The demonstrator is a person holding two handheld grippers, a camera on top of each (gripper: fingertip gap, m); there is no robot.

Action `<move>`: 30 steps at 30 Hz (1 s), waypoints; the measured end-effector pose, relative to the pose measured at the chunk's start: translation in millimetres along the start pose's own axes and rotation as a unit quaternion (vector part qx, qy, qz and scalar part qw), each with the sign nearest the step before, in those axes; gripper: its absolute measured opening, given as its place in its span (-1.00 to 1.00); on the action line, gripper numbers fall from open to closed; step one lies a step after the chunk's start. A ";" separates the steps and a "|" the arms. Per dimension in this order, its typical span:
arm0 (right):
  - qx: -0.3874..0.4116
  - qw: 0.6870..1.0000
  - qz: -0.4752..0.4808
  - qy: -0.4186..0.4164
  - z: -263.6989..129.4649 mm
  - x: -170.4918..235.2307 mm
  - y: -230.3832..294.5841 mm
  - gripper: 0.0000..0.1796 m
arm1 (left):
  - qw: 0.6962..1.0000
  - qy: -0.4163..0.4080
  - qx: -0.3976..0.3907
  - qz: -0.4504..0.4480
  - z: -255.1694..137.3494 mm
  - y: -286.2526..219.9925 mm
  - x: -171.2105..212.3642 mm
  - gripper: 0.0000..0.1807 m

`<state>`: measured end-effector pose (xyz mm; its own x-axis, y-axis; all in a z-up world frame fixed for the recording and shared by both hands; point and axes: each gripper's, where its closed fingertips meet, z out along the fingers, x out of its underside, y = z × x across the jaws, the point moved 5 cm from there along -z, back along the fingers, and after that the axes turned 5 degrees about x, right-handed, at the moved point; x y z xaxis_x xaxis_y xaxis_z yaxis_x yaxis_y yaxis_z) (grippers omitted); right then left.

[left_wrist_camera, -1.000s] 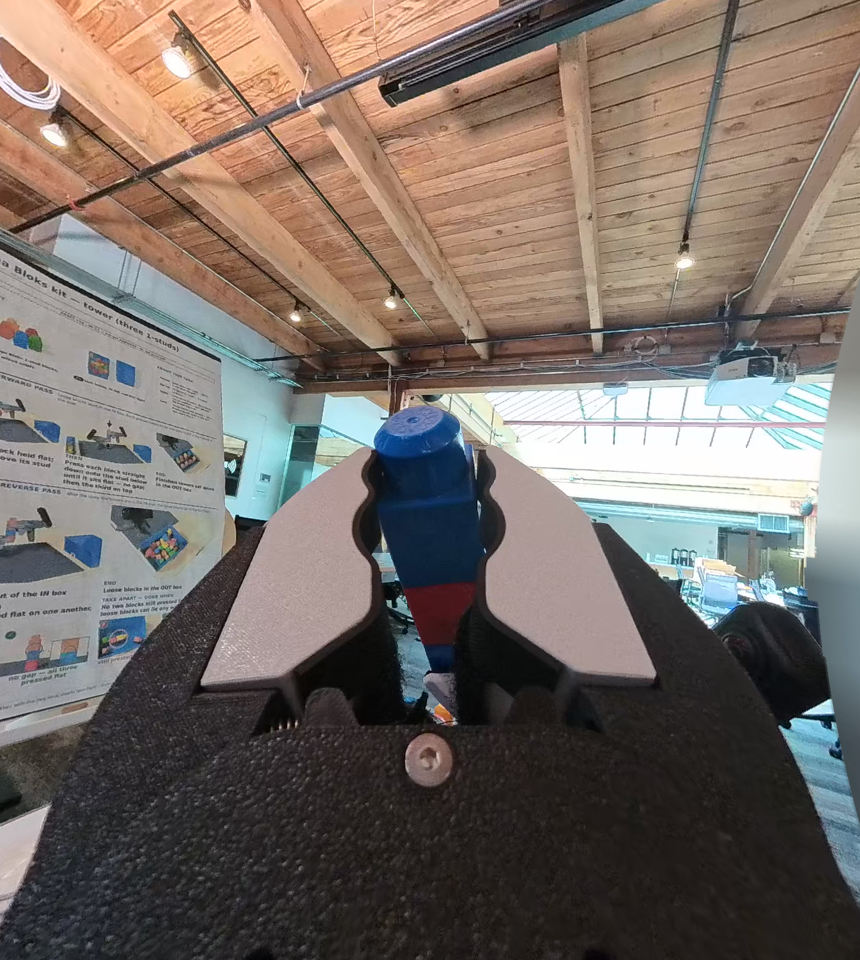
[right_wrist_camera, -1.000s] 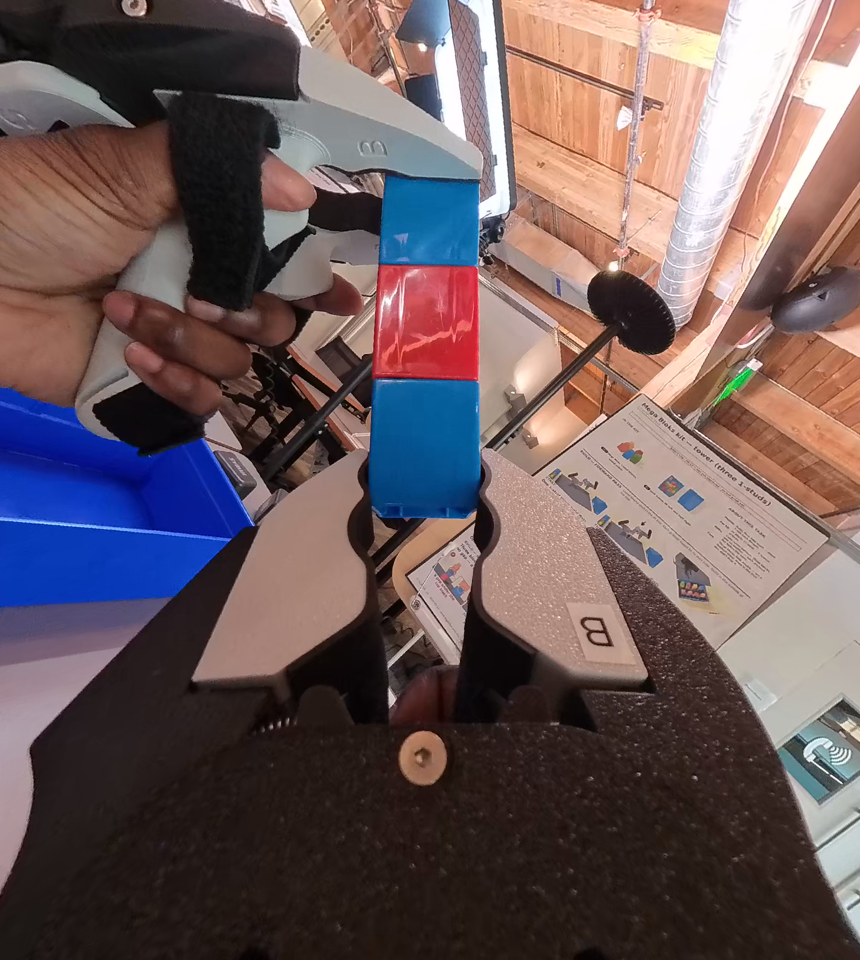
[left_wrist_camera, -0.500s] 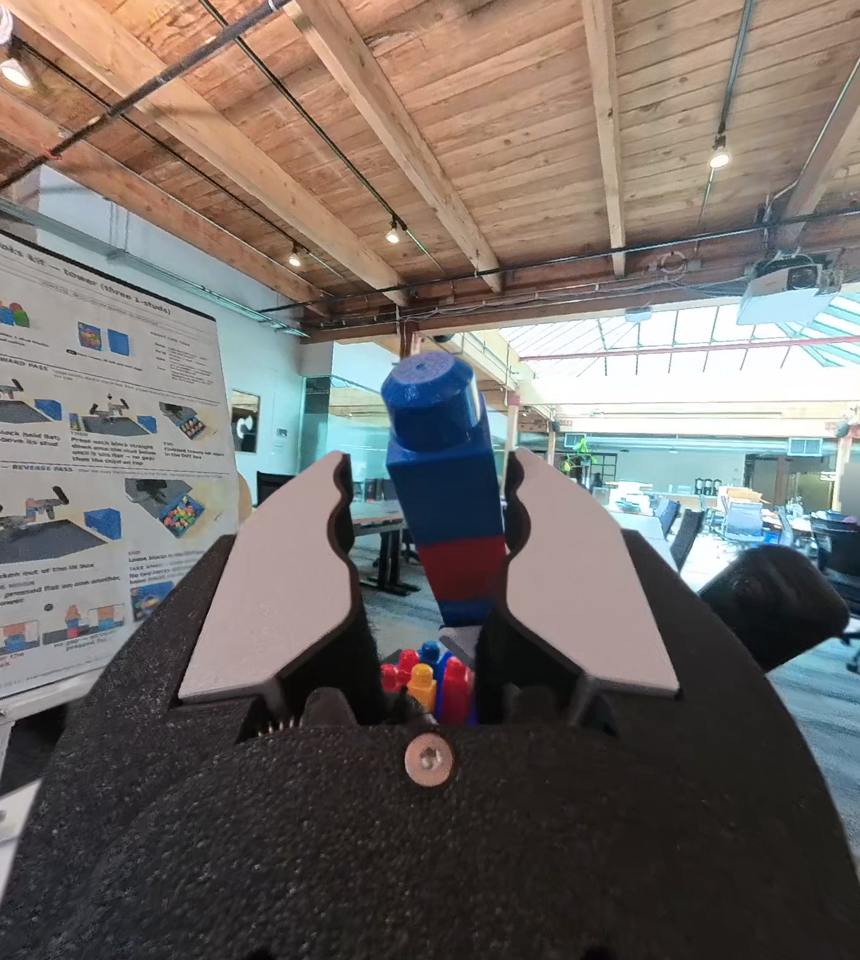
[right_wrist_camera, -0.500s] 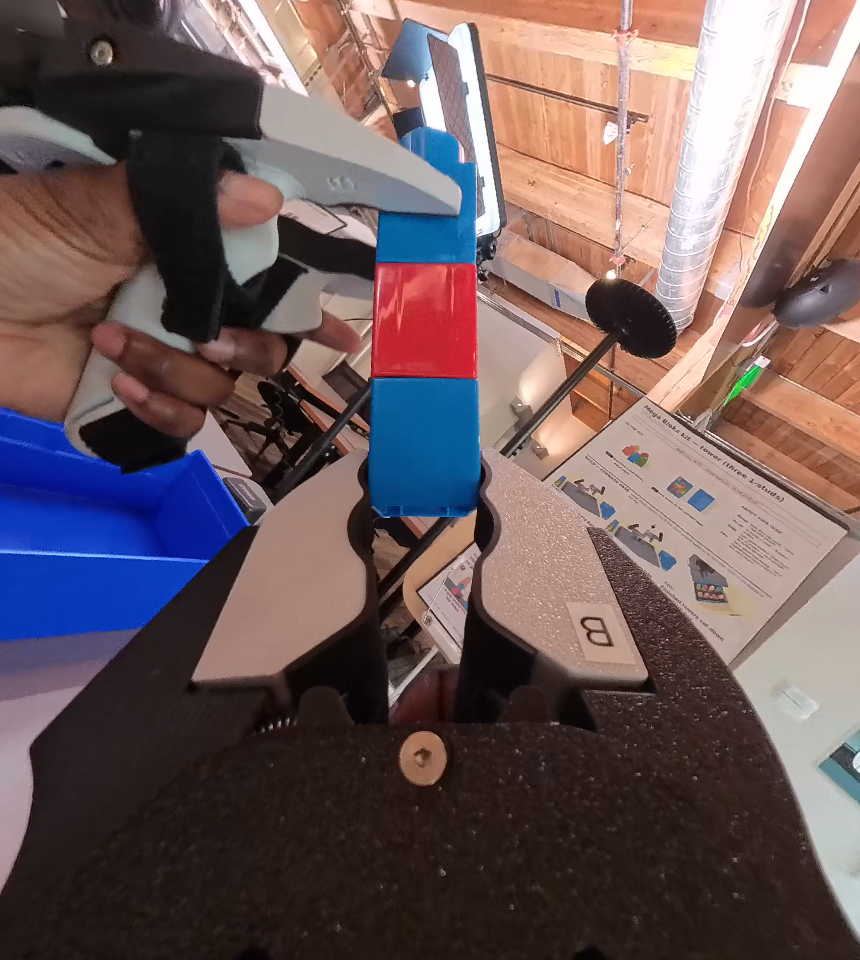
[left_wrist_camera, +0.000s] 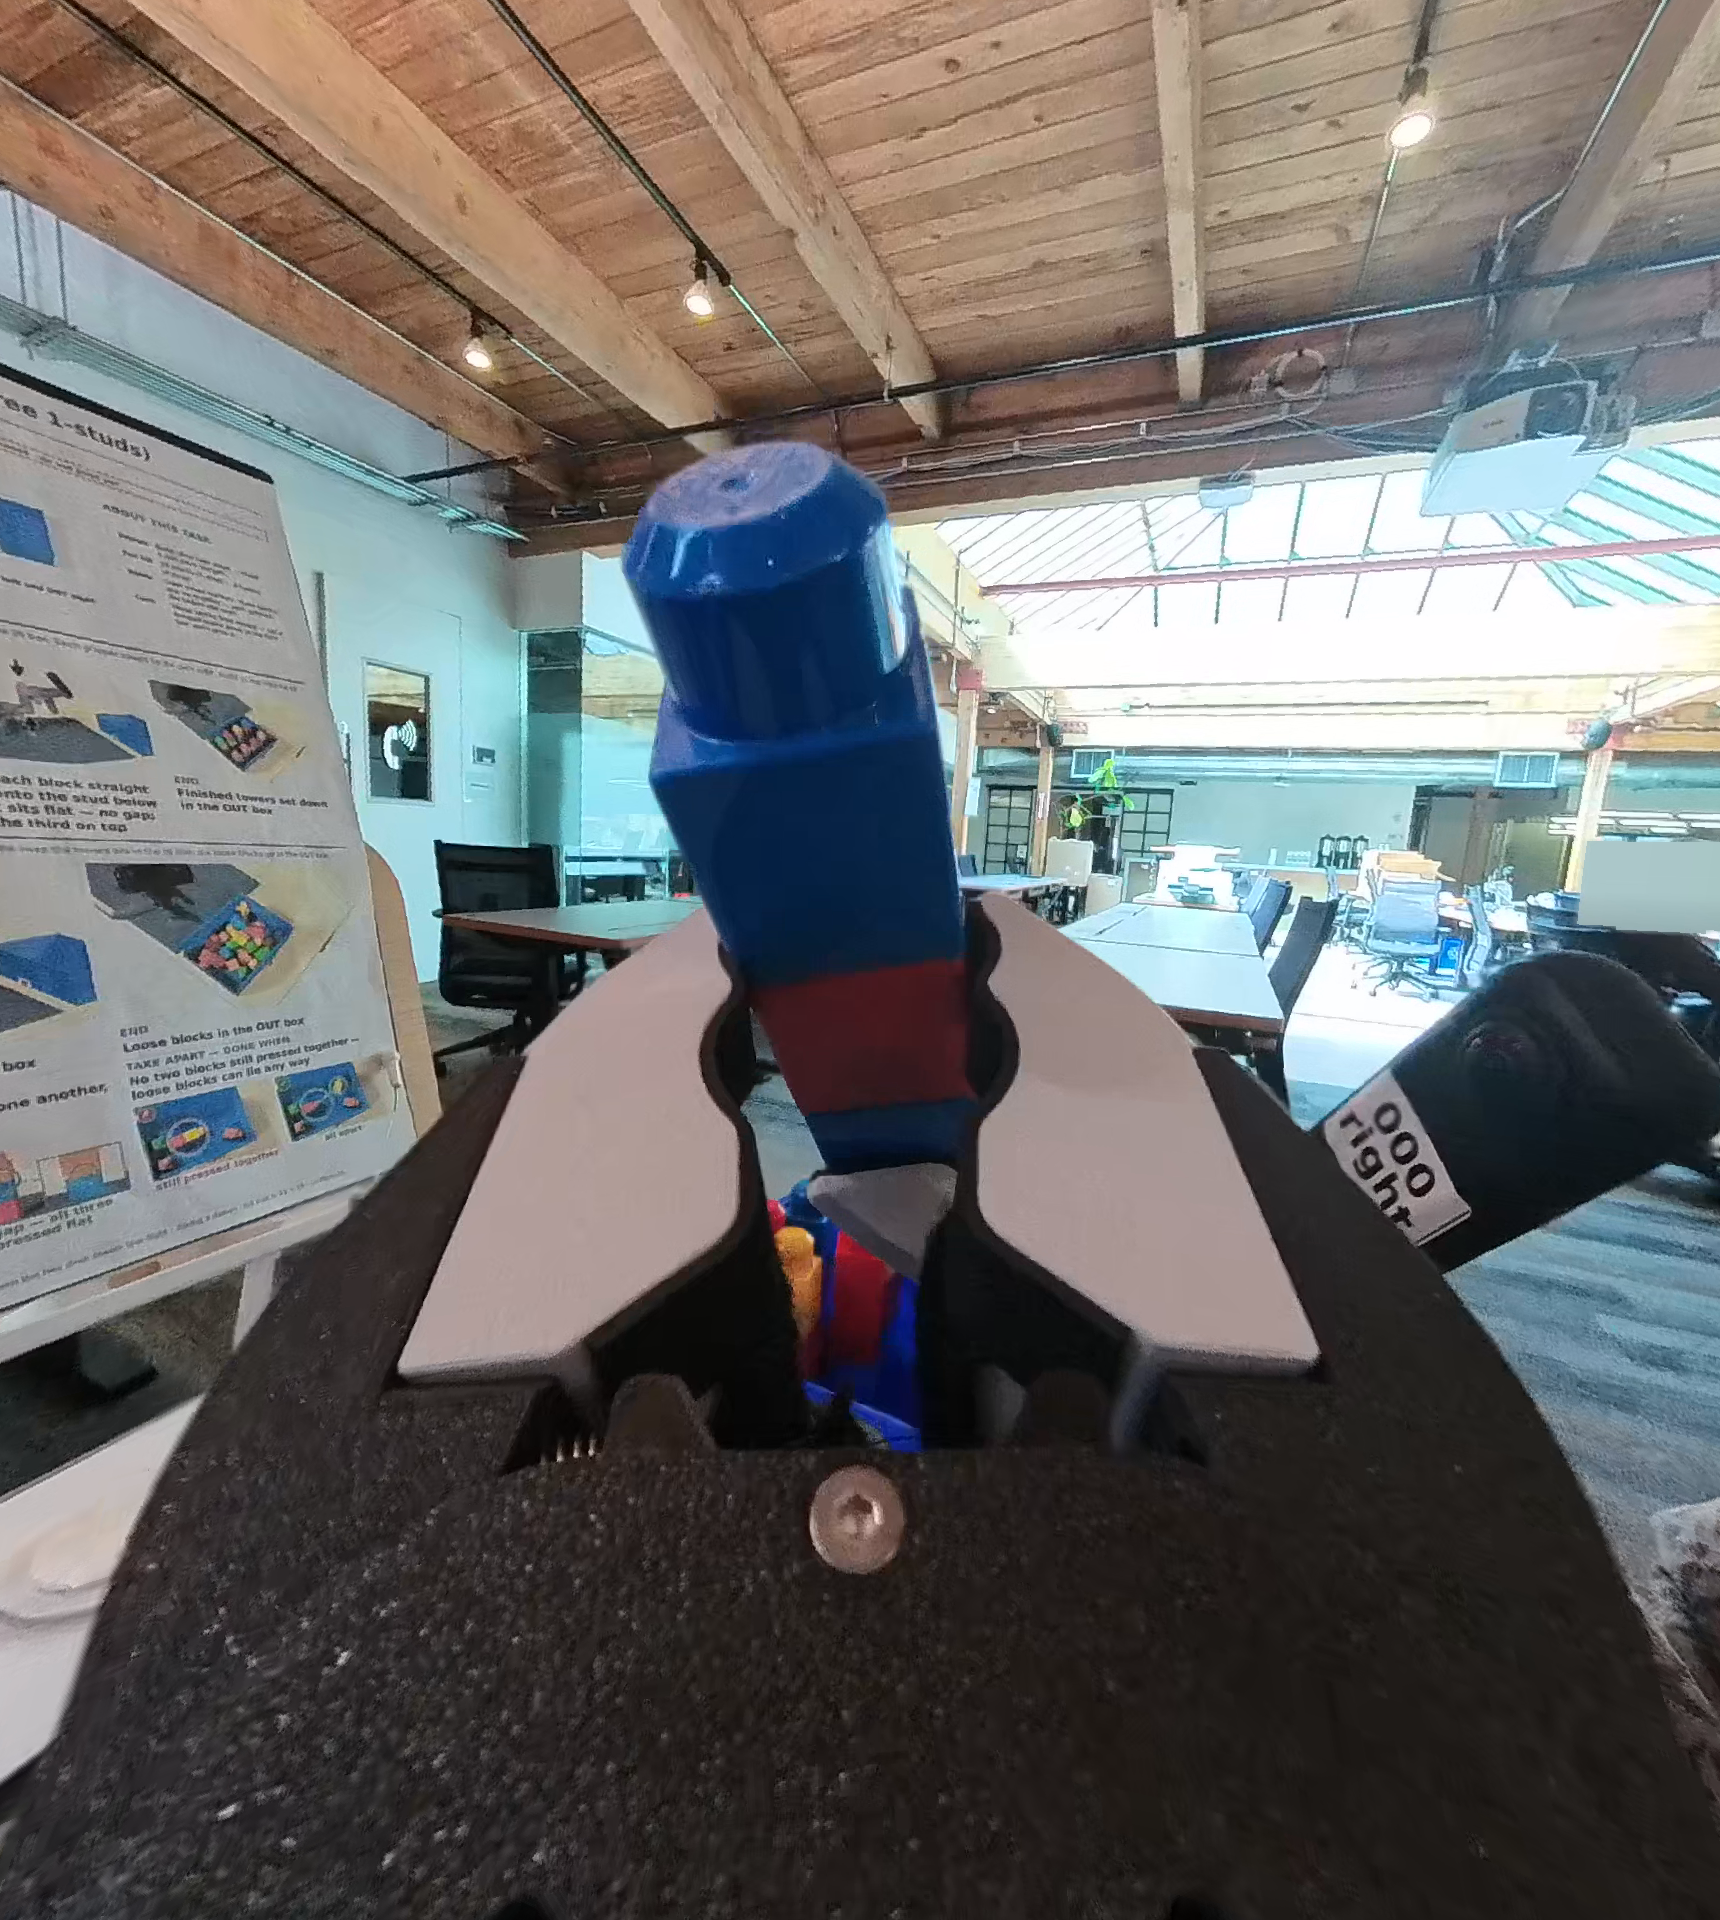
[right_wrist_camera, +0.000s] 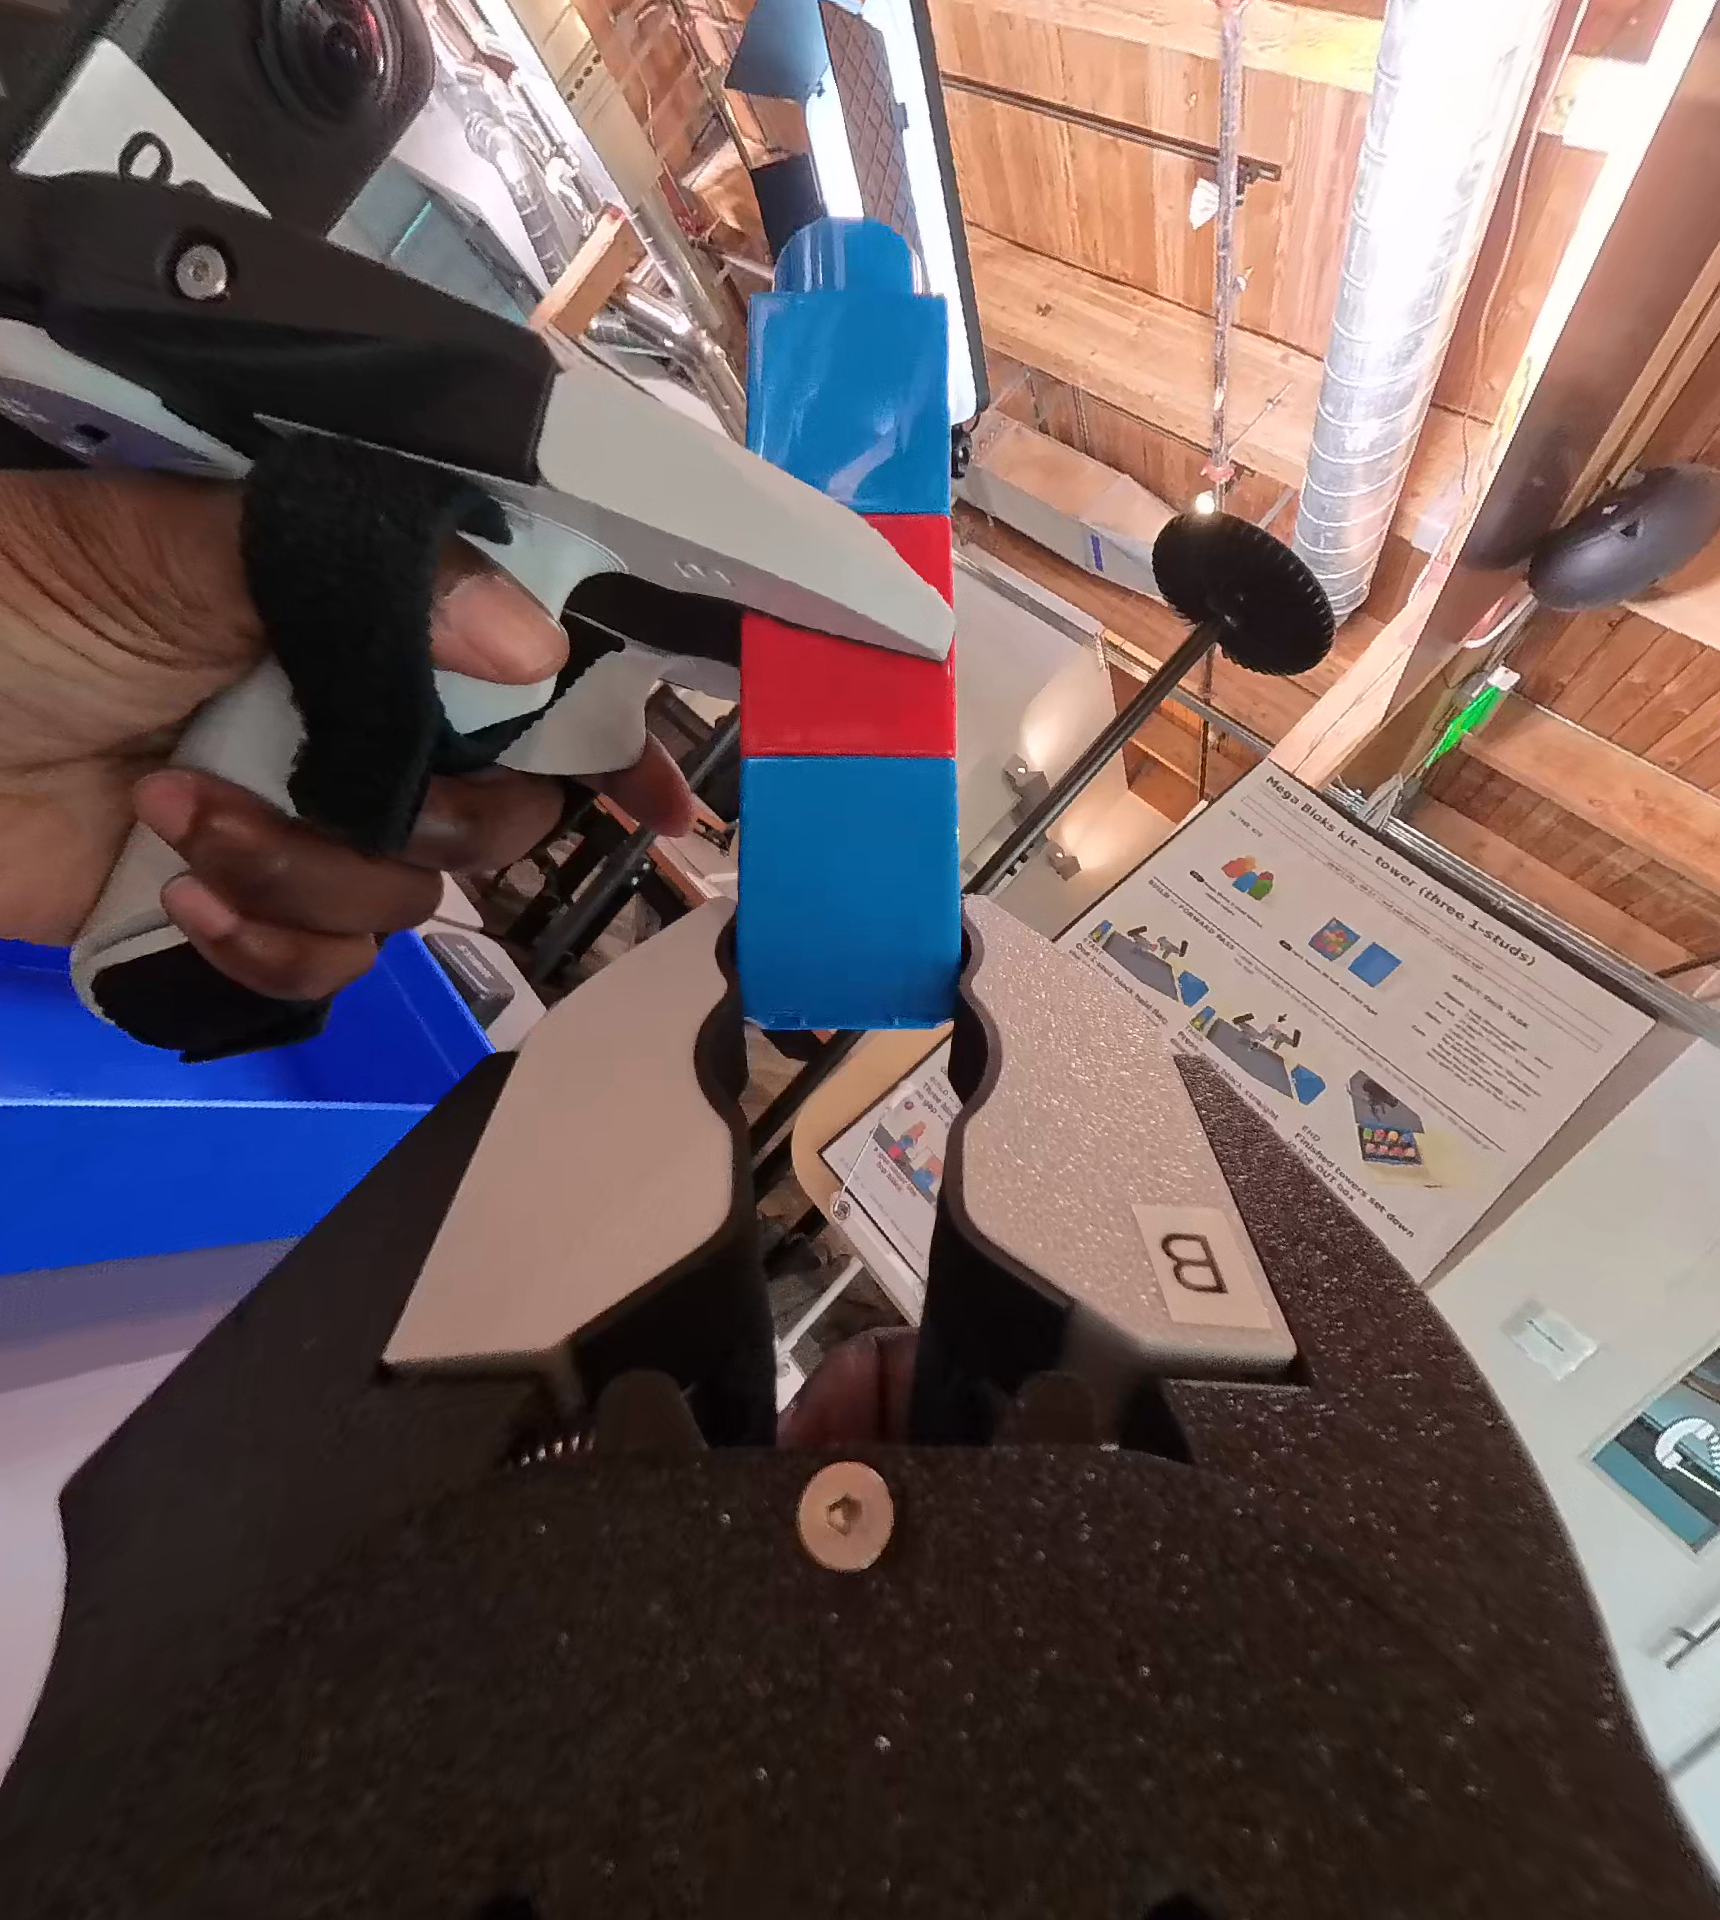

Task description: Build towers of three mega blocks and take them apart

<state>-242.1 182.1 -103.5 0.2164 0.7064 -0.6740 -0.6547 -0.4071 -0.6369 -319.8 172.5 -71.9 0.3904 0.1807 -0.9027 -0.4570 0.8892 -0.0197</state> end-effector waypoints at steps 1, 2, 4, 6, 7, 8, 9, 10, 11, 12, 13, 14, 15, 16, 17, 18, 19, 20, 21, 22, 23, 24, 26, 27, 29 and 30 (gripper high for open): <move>0.001 1.000 -0.003 0.004 0.2 0.3 0.3 -0.60 | 1.000 0.002 0.001 -0.003 -0.4 0.7 0.2 -0.58; 0.001 1.000 -0.006 0.005 0.2 0.0 0.5 -0.60 | 1.000 0.001 0.003 -0.004 -0.6 0.9 0.1 -0.58; 0.002 1.000 -0.007 0.007 0.4 0.1 0.8 -0.60 | 1.000 0.003 0.002 -0.008 -0.6 2.8 -0.7 -0.58; 0.003 1.000 -0.005 0.005 0.1 0.1 0.7 -0.61 | 1.000 0.004 0.000 -0.003 -0.5 1.9 -0.6 -0.58; 0.003 1.000 -0.006 0.005 0.1 0.5 0.6 -0.61 | 1.000 0.006 -0.002 -0.004 -0.2 1.5 -0.4 -0.58; 0.004 1.000 -0.007 0.006 0.1 0.6 0.5 -0.60 | 1.000 0.006 -0.002 -0.004 -0.6 1.1 -0.1 -0.58; 0.005 1.000 -0.008 0.006 0.1 0.6 0.4 -0.60 | 1.000 0.005 -0.002 -0.004 -0.3 0.9 -0.2 -0.59; 0.006 1.000 -0.007 0.007 0.2 0.7 0.4 -0.60 | 1.000 0.004 -0.002 -0.005 0.1 1.0 0.4 -0.59; 0.006 1.000 -0.007 0.008 0.3 1.0 0.4 -0.61 | 1.000 0.004 -0.004 -0.005 0.4 1.3 0.2 -0.59; 0.006 1.000 -0.007 0.009 0.3 1.3 0.2 -0.60 | 1.000 0.004 -0.005 -0.004 0.7 1.2 0.3 -0.59; 0.007 1.000 -0.007 0.009 0.2 1.5 0.0 -0.61 | 1.000 0.004 -0.005 -0.001 0.9 1.0 0.4 -0.59; 0.007 1.000 -0.007 0.009 0.2 1.6 -0.2 -0.60 | 1.000 0.004 -0.005 -0.001 1.2 0.9 0.4 -0.59; 0.007 1.000 -0.008 0.009 0.1 1.8 -0.4 -0.60 | 1.000 0.004 -0.005 -0.002 1.1 1.3 0.5 -0.59; 0.007 1.000 -0.009 0.009 0.3 2.0 -0.3 -0.60 | 1.000 0.003 -0.004 -0.002 1.0 1.1 0.9 -0.59; 0.005 1.000 -0.007 0.009 0.5 2.1 0.0 -0.60 | 1.000 0.003 -0.003 0.000 0.5 1.4 0.9 -0.58; -0.003 1.000 -0.004 0.009 0.7 1.9 0.5 -0.60 | 1.000 0.001 -0.002 0.006 -0.3 1.8 0.6 -0.58; -0.022 1.000 -0.004 0.015 0.9 3.0 2.4 -0.60 | 1.000 0.008 0.004 0.012 0.4 2.6 1.1 -0.59; -0.047 0.998 -0.002 0.031 1.1 6.3 4.7 -0.59 | 1.000 0.023 0.001 0.020 -0.8 4.3 2.8 -0.59; -0.076 0.996 0.002 0.048 0.3 10.8 6.7 -0.55 | 0.999 0.038 -0.008 0.034 -2.3 6.5 4.7 -0.59; -0.108 0.992 0.011 0.065 -1.6 16.6 8.0 -0.47 | 0.997 0.048 -0.014 0.053 -4.5 8.2 5.6 -0.59; -0.141 0.986 0.025 0.083 -4.5 23.0 8.5 -0.39 | 0.995 0.060 -0.013 0.073 -6.7 8.4 6.6 -0.59; -0.168 0.980 0.047 0.090 -8.3 27.8 7.3 -0.35 | 0.993 0.083 0.000 0.089 -9.4 7.1 9.0 -0.59; -0.217 0.967 0.111 0.069 -17.7 28.8 2.3 -0.34 | 0.980 0.159 0.069 0.103 -15.8 -0.4 21.8 -0.59; -0.243 0.957 0.151 0.050 -22.8 25.3 -0.4 -0.36 | 0.969 0.195 0.109 0.106 -21.1 -5.7 30.5 -0.59; -0.280 0.930 0.238 -0.009 -31.0 10.8 -7.4 -0.41 | 0.943 0.261 0.175 0.112 -31.5 -14.8 48.1 -0.59; -0.301 0.912 0.274 -0.041 -35.1 1.9 -9.5 -0.44 | 0.931 0.286 0.192 0.118 -34.8 -16.9 55.3 -0.59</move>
<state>-210.0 167.0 -111.9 -0.0957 0.3320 -0.9384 -0.1258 -0.9392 -0.3194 -318.3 152.8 -136.4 -0.2240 0.2350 -0.9459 -0.1140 0.9575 0.2649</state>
